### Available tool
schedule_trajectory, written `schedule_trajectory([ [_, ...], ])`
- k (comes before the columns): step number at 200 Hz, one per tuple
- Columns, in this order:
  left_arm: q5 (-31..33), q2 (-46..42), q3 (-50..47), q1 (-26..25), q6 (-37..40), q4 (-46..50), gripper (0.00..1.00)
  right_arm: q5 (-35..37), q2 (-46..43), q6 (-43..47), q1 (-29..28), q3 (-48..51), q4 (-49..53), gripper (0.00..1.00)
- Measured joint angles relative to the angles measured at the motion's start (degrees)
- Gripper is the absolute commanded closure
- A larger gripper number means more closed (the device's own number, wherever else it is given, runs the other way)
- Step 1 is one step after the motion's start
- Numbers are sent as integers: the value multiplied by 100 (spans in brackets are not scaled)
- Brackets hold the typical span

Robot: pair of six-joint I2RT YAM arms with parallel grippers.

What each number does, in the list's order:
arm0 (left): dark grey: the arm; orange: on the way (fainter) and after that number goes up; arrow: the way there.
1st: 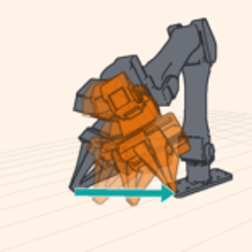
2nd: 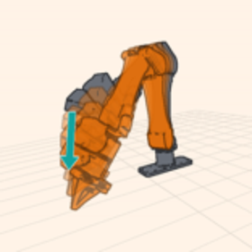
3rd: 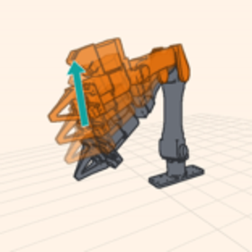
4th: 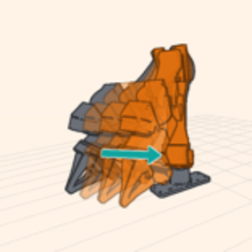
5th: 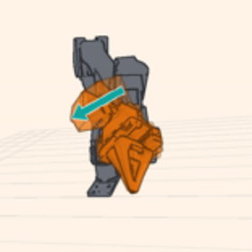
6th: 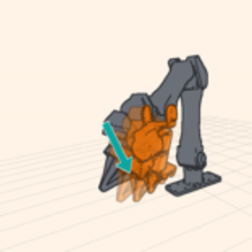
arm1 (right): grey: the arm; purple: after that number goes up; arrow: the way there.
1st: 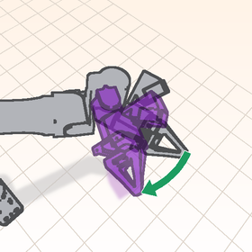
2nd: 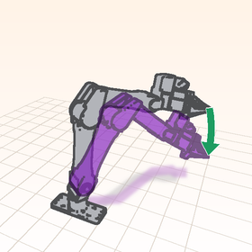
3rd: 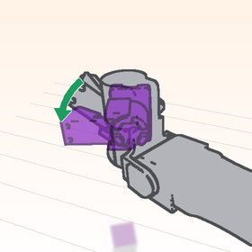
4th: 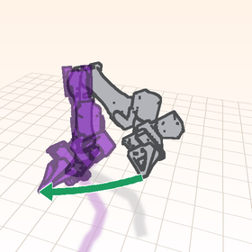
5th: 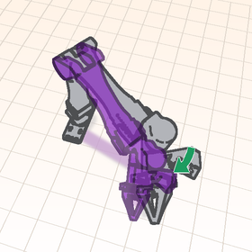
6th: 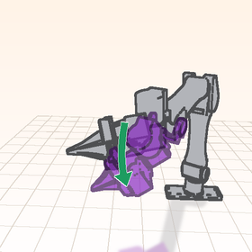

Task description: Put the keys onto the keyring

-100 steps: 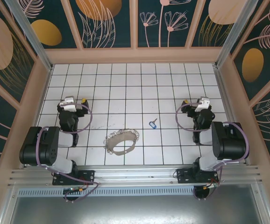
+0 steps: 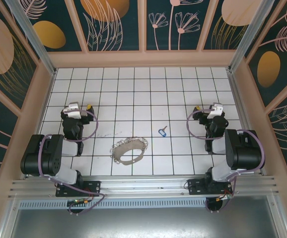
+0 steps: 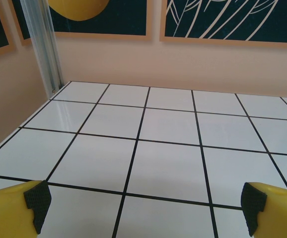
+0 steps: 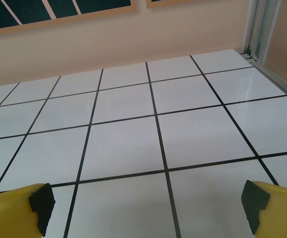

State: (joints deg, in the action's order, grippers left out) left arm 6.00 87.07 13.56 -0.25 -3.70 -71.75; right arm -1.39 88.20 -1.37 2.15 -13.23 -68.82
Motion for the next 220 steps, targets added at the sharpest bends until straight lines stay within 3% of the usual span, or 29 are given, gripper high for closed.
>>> schedule_trajectory([
  [84, 0, -31, 0, 0, 0, 44, 1, -24, -4, -2, 28, 0, 2, 1],
  [107, 15, -350, 9, 0, -7, 396, 1, -22, -385, -4, 28, -33, 463, 1],
  [164, 153, -1134, 1110, 0, -586, 2472, 1, 164, -1453, -516, 35, -964, 2094, 1],
  [208, -57, -1523, 1624, 0, -1888, 3814, 1, 584, -1515, -1585, 232, -1631, 3635, 1],
  [220, -199, -1631, 1620, -9, -2269, 4109, 1, 503, -1515, -1692, 236, -1672, 3891, 9],
])
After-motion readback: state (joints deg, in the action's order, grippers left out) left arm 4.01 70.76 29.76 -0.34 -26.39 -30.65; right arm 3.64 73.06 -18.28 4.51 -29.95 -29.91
